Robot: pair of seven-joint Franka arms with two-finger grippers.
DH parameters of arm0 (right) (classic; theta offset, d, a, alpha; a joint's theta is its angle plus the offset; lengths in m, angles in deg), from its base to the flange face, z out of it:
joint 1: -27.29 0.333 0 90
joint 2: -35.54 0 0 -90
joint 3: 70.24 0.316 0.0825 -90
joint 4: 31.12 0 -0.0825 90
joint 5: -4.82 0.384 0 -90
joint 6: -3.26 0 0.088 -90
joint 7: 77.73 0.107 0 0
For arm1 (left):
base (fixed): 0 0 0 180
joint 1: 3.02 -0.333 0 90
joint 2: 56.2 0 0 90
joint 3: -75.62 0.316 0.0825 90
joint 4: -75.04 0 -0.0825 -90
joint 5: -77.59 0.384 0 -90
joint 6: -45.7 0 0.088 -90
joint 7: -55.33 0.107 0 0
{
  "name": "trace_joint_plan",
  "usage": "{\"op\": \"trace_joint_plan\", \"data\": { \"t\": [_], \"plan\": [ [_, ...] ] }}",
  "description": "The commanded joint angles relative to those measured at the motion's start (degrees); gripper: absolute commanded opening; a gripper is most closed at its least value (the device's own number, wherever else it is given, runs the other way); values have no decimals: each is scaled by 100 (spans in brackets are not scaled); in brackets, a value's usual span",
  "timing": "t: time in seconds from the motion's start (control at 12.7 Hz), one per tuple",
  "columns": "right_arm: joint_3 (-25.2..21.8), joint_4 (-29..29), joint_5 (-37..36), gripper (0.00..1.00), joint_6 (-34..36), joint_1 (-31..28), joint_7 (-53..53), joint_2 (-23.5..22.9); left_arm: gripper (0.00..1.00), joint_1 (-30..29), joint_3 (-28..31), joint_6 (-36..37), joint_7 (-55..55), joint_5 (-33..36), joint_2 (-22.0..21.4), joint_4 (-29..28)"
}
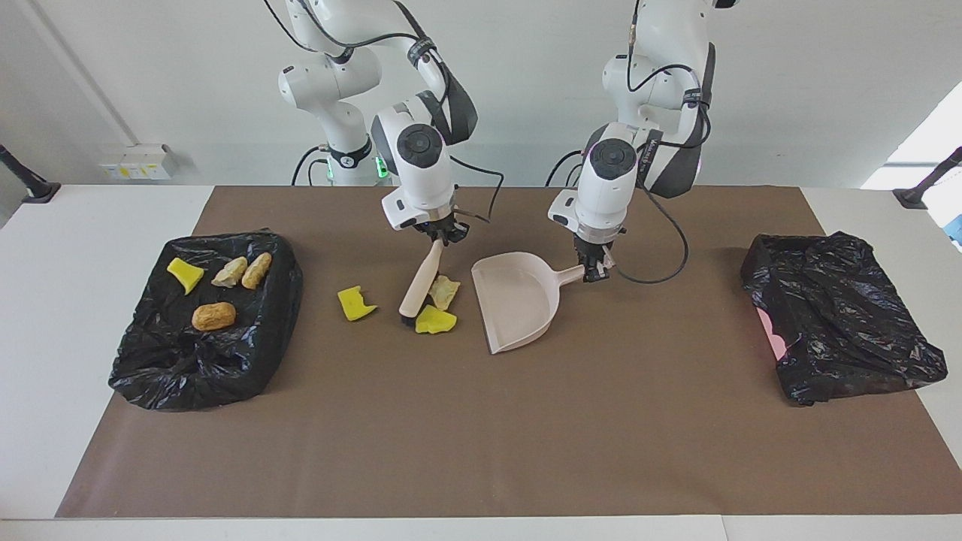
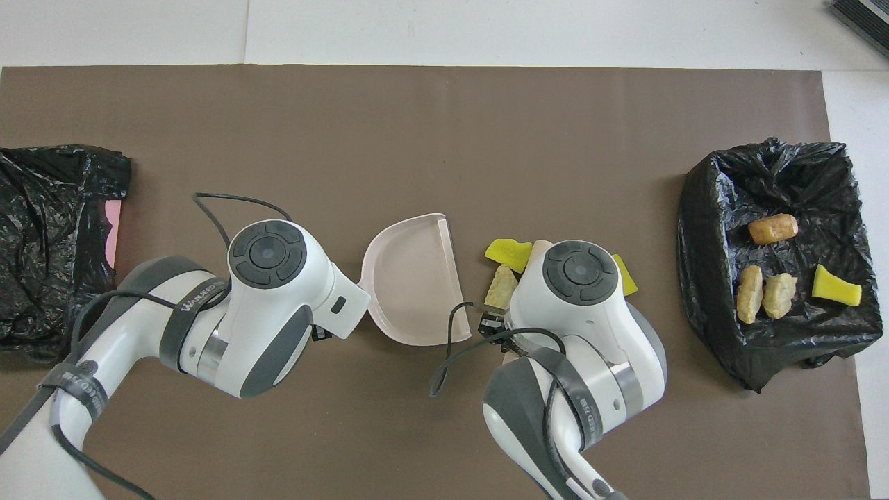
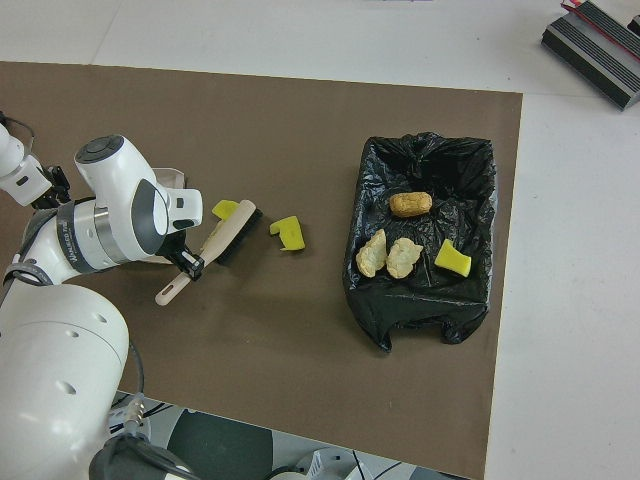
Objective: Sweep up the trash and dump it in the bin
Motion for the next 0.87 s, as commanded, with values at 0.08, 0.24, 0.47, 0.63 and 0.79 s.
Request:
{"op": "trace_joint_plan", "data": {
  "t": [0.08,0.24,0.47,0.63,0.79],
  "plan": [
    [-60,-325,151,0,709,-277,-188,232,0,-15,21,-181,-131,-92,-247,-309],
    [-69,-255,-24,0,1140,-637,-205,452,0,-24,21,-190,-175,-101,-247,-318],
    [-61,166,-552,0,1299,-1094,-494,725,0,-42,21,-190,-228,-145,-247,-318],
    [-61,613,-962,0,1326,-1367,-845,997,0,-94,21,-181,-455,-504,-255,-371],
    [-60,1333,-1342,0,1003,-1649,-1249,1409,0,-86,21,-155,-483,-541,-282,-397]
  ]
}}
